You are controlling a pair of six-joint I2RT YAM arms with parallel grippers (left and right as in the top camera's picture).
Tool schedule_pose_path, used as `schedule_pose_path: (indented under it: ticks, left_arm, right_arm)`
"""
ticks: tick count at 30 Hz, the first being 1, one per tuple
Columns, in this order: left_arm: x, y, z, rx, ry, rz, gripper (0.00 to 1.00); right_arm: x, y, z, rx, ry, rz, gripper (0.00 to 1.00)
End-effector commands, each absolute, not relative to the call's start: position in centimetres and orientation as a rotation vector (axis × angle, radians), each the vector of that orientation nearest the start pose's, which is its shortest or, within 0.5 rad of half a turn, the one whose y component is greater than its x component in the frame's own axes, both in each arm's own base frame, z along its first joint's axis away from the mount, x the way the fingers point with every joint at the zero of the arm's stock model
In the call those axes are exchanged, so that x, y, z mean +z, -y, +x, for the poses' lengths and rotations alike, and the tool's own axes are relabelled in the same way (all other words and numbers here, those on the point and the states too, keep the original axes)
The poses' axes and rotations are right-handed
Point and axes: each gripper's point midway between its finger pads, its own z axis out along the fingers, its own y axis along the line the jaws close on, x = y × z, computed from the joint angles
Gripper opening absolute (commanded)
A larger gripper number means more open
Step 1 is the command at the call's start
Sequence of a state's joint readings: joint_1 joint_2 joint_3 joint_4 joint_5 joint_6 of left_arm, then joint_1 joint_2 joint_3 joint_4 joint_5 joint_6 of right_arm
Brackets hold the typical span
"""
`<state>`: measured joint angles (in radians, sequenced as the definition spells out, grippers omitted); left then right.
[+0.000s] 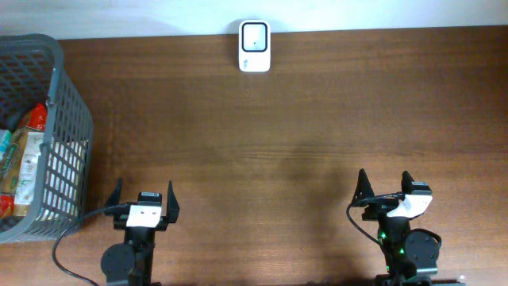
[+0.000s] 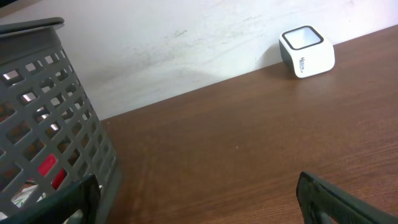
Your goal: Scan the item barcode
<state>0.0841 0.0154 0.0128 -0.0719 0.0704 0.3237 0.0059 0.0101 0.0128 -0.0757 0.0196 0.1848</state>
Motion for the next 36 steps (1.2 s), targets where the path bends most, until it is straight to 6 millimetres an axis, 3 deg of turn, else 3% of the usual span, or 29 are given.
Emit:
schedule_pose_path:
  ticks: [1, 21, 23, 28, 31, 36]
  left_arm:
    - [15.8, -0.9, 24.6, 0.267, -1.63, 0.261, 0.99]
    - [15.8, -0.9, 24.6, 0.267, -1.63, 0.261, 0.99]
    - [15.6, -1.7, 24.5, 0.308, -1.643, 0.224, 0.99]
    - [16.0, -1.0, 24.6, 0.273, -1.621, 0.256, 0.99]
    - [19.4, 1.0, 24.4, 0.199, -1.494, 0.325, 0.99]
    - [25.4, 2.1, 25.3, 0.132, -1.519, 0.38, 0.99]
  right_arm:
    - [15.5, 0.3, 24.6, 0.13, -1.644, 0.172, 0.99]
    - [15.5, 0.3, 24.6, 0.13, -1.644, 0.172, 0.99]
    - [15.5, 0.3, 24.6, 0.13, -1.644, 0.172, 0.99]
    - [15.5, 0.3, 24.6, 0.13, -1.644, 0.172, 0.99]
    - [15.5, 0.3, 24.6, 0.13, -1.644, 0.172, 0.99]
    - [15.5, 0.3, 24.6, 0.13, -1.644, 0.172, 0.99]
